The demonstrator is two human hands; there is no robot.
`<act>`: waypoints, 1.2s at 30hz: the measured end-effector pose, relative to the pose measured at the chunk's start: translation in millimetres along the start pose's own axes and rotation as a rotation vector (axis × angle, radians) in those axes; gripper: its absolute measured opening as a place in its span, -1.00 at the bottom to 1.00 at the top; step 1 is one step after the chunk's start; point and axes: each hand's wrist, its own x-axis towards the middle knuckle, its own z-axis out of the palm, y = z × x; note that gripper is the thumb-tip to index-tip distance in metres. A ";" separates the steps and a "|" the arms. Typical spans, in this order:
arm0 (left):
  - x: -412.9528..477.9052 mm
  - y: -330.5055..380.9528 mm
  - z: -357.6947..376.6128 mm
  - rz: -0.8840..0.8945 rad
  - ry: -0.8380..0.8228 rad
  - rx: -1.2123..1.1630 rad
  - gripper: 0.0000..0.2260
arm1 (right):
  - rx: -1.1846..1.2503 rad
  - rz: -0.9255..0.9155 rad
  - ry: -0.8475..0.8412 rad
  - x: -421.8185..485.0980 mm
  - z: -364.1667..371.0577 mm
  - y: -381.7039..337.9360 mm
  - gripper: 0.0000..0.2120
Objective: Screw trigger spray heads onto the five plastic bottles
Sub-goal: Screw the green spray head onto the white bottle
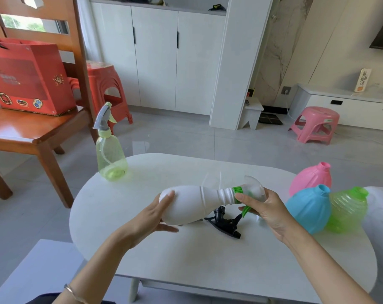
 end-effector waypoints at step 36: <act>-5.0 0.4 -5.7 0.132 0.021 -0.036 -0.45 | 0.058 0.083 0.010 -0.2 -3.3 11.3 -0.54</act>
